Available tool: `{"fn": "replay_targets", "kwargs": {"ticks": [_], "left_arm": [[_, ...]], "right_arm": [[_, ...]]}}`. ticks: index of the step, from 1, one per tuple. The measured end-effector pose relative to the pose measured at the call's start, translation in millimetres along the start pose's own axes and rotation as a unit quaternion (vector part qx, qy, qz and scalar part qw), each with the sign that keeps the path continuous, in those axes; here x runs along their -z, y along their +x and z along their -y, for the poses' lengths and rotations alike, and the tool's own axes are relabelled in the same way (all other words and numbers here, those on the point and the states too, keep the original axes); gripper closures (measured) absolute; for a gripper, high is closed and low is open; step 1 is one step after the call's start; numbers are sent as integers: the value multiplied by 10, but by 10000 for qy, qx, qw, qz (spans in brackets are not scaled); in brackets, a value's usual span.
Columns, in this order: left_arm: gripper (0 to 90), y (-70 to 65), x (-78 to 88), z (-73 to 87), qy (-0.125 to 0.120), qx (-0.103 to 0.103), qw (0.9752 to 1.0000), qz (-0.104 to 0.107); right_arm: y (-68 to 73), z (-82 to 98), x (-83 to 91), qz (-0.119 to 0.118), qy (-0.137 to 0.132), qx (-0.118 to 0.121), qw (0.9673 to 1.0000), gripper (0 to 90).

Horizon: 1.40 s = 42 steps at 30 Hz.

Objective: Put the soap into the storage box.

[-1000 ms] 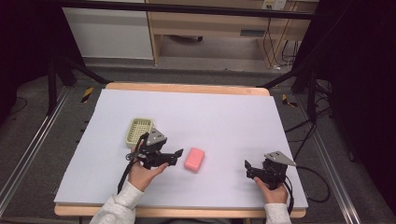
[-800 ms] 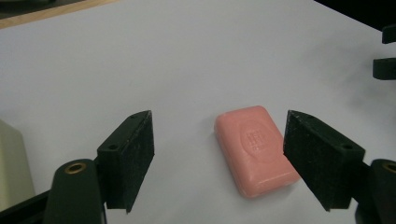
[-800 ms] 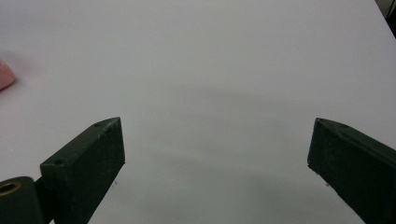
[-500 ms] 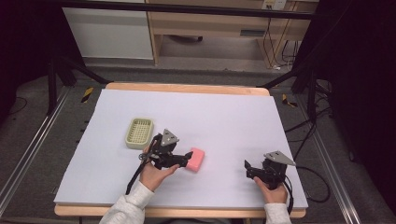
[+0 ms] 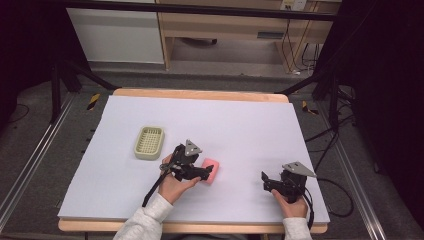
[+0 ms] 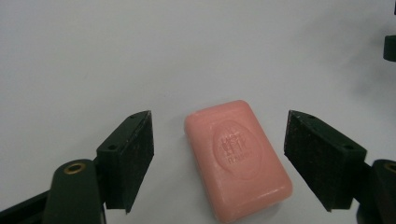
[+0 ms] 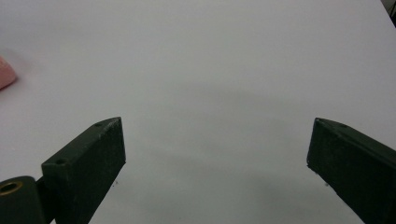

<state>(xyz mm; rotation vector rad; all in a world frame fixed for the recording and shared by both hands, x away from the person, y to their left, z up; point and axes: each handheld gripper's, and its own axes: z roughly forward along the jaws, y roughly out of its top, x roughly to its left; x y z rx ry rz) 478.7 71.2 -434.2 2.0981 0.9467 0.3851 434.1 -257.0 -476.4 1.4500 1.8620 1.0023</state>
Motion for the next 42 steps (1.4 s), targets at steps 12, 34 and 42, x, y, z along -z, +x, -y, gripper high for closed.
{"fn": "replay_targets", "kwargs": {"ticks": [12,34,42], "left_arm": [[225,-78,-200,17,320,-53,9995,47],[248,-163,-393,102,721,-26,9974,-64],[331,-132,-353,123,747,71,9972,21]], "right_arm": [[1,-1,4,-5,-7,-27,10000,47],[3,0,-4,-39,23,-29,10000,47],[5,0,-8,-42,37,-10,10000,47]]}}
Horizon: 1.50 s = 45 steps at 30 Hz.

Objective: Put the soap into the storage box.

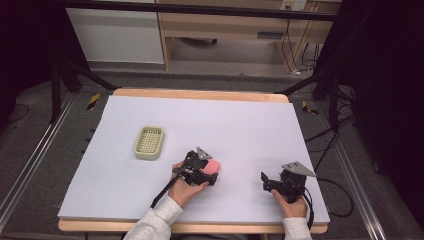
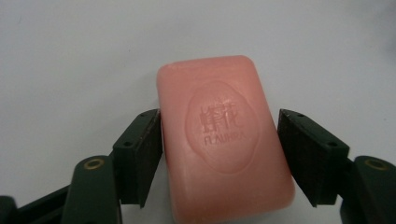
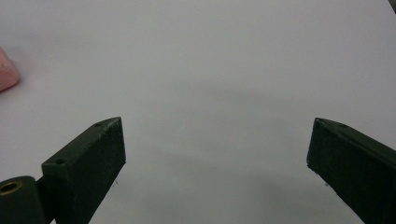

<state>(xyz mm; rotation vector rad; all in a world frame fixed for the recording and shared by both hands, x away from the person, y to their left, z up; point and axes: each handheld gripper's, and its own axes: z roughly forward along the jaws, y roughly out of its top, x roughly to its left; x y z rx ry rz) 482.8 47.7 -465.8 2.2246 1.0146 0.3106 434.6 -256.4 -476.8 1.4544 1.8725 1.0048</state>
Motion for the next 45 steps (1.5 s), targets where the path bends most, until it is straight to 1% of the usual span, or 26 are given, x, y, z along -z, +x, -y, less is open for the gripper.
{"fn": "replay_targets", "kwargs": {"ticks": [2,3,5,6,8,13,15,17,19,22,23,25,27,30,36,41,45], "left_arm": [[342,10,3,5,-7,-13,10000,10],[348,9,2,8,-21,49,10000,28],[352,11,2,8,-23,23,10000,32],[351,13,4,4,7,-32,10000,30],[340,19,7,-6,-5,-83,10000,11],[306,23,-10,-28,-10,-73,10000,60],[300,17,-44,-56,122,-115,9998,75],[303,19,-49,-67,162,-134,9997,81],[307,27,-93,-93,277,-164,9995,26],[318,27,-120,-102,318,-161,9994,22],[326,28,-116,-109,350,-209,9992,31],[334,24,-119,-115,365,-224,9991,10],[344,22,-118,-119,386,-230,9990,-9],[368,21,-115,-119,389,-183,9991,-25],[370,19,-113,-122,397,-177,9990,-44],[372,42,-97,-118,404,-164,9991,10],[372,52,-61,-114,411,-175,9990,11]], "right_arm": [[1,0,0,6,6,0,10000,47],[1,-1,-1,1,10,8,10000,47],[3,0,-3,0,20,11,10000,47],[3,0,-3,-1,23,10,10000,47],[2,0,-4,-5,25,16,10000,48],[2,0,-8,-27,37,24,10000,48],[5,0,-11,-34,48,27,10000,48],[5,0,-11,-36,51,25,10000,47],[5,0,-12,-40,56,32,10000,48],[8,-1,-12,-59,74,29,10000,48],[10,-1,-12,-54,72,34,10000,48],[11,-1,-13,-43,73,39,10000,48],[13,-2,-14,-63,95,32,9999,48],[15,-2,-14,-53,96,41,9999,48],[14,-1,-18,-37,94,63,9999,48],[14,-2,-14,-38,101,45,9999,48],[14,-2,-11,-35,100,55,9999,47]]}}
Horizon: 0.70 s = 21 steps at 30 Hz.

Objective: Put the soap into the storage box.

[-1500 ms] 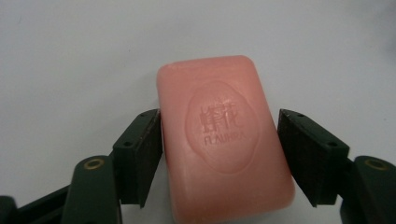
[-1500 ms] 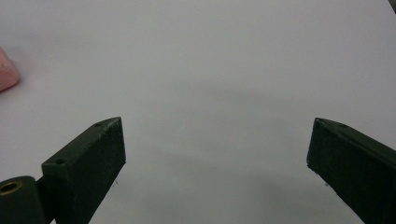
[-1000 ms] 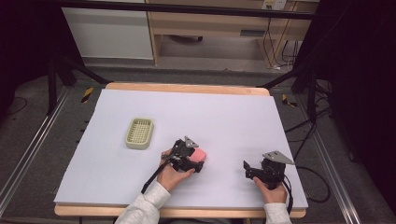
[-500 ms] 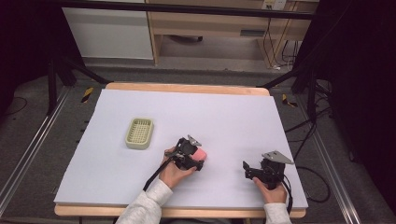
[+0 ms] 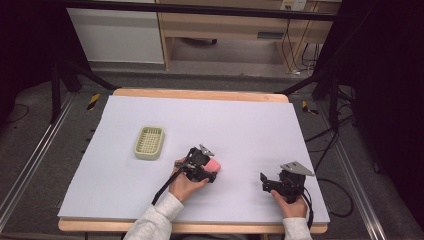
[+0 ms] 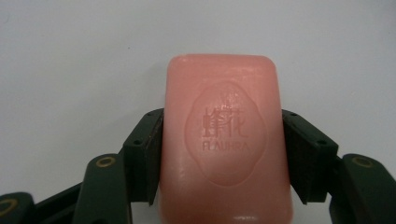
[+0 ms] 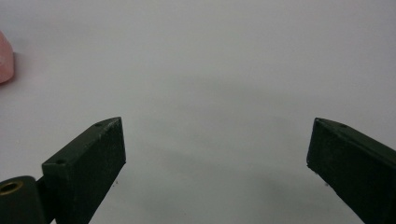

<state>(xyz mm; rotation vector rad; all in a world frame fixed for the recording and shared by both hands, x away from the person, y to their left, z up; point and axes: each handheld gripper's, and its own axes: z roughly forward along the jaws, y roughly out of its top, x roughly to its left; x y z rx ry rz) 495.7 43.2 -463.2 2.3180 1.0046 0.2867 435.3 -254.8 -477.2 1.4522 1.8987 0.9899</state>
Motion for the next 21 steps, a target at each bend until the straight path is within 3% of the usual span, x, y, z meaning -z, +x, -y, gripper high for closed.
{"fn": "replay_targets", "kwargs": {"ticks": [21], "left_arm": [[373,211,464,74,-414,147,9990,-3]], "right_arm": [[-5,3,-4,33,2,-7,10000,48]]}}
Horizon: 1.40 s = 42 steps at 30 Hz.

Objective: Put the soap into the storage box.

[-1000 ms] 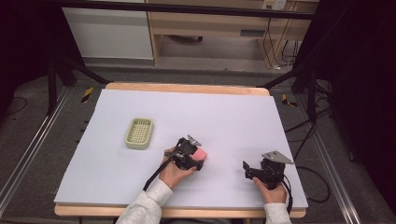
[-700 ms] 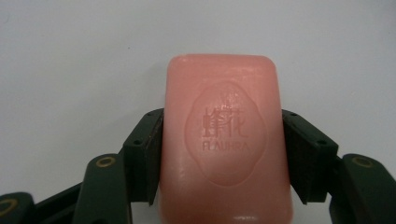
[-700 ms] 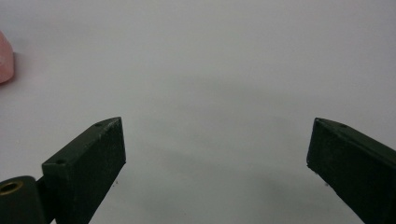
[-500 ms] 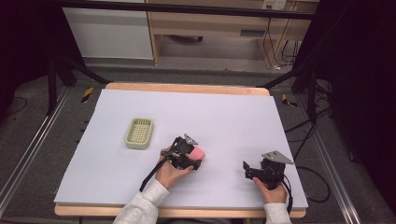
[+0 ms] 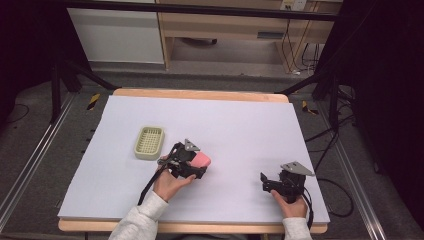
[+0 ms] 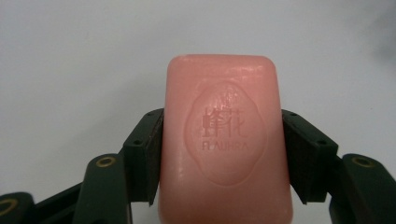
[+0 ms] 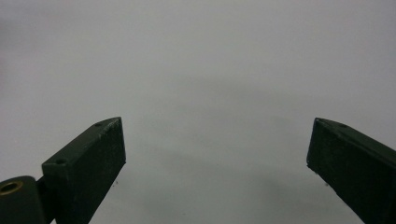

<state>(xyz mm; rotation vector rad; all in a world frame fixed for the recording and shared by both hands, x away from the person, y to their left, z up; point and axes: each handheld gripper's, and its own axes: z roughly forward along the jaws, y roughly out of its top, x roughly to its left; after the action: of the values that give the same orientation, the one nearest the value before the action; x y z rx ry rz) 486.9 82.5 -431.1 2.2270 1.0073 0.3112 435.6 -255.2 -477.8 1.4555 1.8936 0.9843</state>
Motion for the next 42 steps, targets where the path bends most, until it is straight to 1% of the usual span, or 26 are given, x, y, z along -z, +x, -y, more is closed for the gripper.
{"fn": "replay_targets", "kwargs": {"ticks": [6,9,11,12,13,16,17,20,21,24,25,28,34,42], "left_arm": [[373,82,135,14,-93,17,10000,0],[373,150,223,29,-121,38,9999,-66],[373,174,247,33,-125,35,9999,-82],[373,219,294,42,-157,97,9998,-96],[373,219,294,42,-157,97,9998,-96],[373,310,381,66,-225,186,9995,-139],[373,310,381,66,-225,186,9995,-139],[373,394,462,97,-319,271,9990,-172],[373,394,462,97,-319,271,9990,-172],[373,475,545,125,-377,333,9984,-240],[373,475,545,125,-377,333,9984,-240],[373,560,611,164,-453,461,9975,-268],[373,659,633,196,-434,567,9968,-352],[373,754,670,195,-463,687,9957,-417]], "right_arm": [[2,0,5,-14,3,-6,10000,48],[-1,1,1,-5,1,8,10000,48],[-1,2,0,-7,3,5,10000,48],[-2,3,-2,-5,5,5,10000,48],[0,2,-3,-6,5,-16,10000,48],[1,2,-6,-2,5,3,10000,47],[1,2,-6,-2,5,3,10000,47],[3,3,-10,7,6,6,10000,47],[3,3,-10,7,6,6,10000,47],[2,2,-5,4,-5,1,10000,47],[2,2,-5,4,-5,1,10000,47],[5,3,-4,11,-5,-2,10000,47],[13,3,5,1,-7,24,10000,48],[11,3,9,-6,-16,30,10000,48]]}}
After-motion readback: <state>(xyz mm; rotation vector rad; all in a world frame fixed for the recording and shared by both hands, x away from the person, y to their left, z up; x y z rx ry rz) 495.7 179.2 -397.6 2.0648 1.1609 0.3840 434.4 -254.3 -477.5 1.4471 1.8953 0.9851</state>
